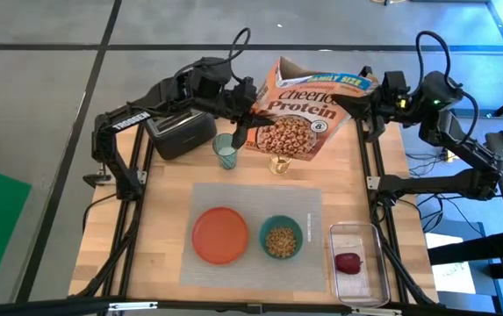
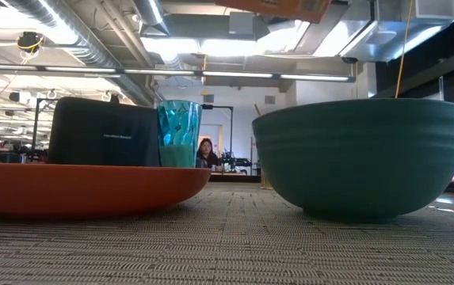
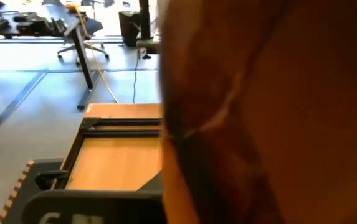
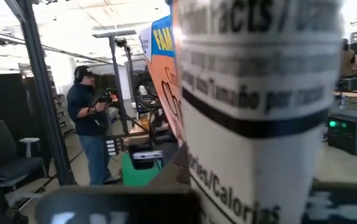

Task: Arrange a breakfast setting
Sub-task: Pour the yellow cereal in the green bowl

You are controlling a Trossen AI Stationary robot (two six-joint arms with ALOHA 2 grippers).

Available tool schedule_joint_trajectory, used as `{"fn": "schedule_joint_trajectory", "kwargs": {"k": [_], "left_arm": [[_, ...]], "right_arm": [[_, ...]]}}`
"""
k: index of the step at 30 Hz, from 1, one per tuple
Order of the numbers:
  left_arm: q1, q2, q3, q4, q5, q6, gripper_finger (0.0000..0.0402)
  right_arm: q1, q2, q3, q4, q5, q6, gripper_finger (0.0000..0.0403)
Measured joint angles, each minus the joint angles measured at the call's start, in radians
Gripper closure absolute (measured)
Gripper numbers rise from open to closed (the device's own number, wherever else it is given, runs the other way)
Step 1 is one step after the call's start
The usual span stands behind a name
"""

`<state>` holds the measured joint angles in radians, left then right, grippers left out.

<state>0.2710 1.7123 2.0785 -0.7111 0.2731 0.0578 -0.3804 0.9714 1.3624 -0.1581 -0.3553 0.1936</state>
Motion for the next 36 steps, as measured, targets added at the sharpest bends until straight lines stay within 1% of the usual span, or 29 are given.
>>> {"fn": "schedule_joint_trajectory", "kwargs": {"k": [2,5,8,11,14,17,19,22,24,26,29,34,36], "left_arm": [[-0.010,0.000,0.000,0.009,-0.040,-0.008,0.0348],[-0.010,0.000,0.000,0.000,-0.132,-0.016,0.0310],[0.018,-0.018,0.000,-0.049,-0.249,-0.063,0.0267],[0.062,-0.050,0.000,-0.134,-0.328,-0.112,0.0230],[0.109,-0.080,0.003,-0.188,-0.342,-0.137,0.0202],[0.131,-0.091,0.002,-0.236,-0.331,-0.142,0.0183],[0.136,-0.092,0.002,-0.252,-0.326,-0.154,0.0176],[0.138,-0.100,0.002,-0.249,-0.317,-0.160,0.0173],[0.137,-0.103,0.002,-0.243,-0.319,-0.146,0.0173],[0.133,-0.101,0.002,-0.244,-0.350,-0.131,0.0174],[0.120,-0.082,0.001,-0.246,-0.408,-0.130,0.0174],[0.100,-0.071,0.000,-0.253,-0.414,-0.127,0.0174],[0.091,-0.070,0.000,-0.273,-0.420,-0.127,0.0174]], "right_arm": [[0.001,-0.004,0.000,-0.024,0.035,-0.001,0.0388],[0.001,-0.015,0.000,-0.070,0.110,-0.044,0.0399],[0.002,-0.033,-0.002,-0.150,0.235,-0.084,0.0399],[0.002,-0.054,-0.002,-0.219,0.290,-0.118,0.0400],[0.001,-0.091,-0.002,-0.253,0.321,-0.130,0.0401],[0.001,-0.126,-0.002,-0.298,0.409,-0.147,0.0402],[0.001,-0.149,0.000,-0.342,0.497,-0.149,0.0402],[0.001,-0.184,-0.023,-0.465,0.683,-0.155,0.0402],[0.001,-0.210,-0.072,-0.490,0.779,-0.165,0.0402],[-0.001,-0.239,-0.149,-0.493,0.828,-0.147,0.0402],[0.001,-0.284,-0.288,-0.443,0.879,-0.116,0.0402],[0.001,-0.384,-0.557,-0.259,0.908,-0.096,0.0403],[0.001,-0.424,-0.636,-0.233,0.939,-0.093,0.0403]]}}
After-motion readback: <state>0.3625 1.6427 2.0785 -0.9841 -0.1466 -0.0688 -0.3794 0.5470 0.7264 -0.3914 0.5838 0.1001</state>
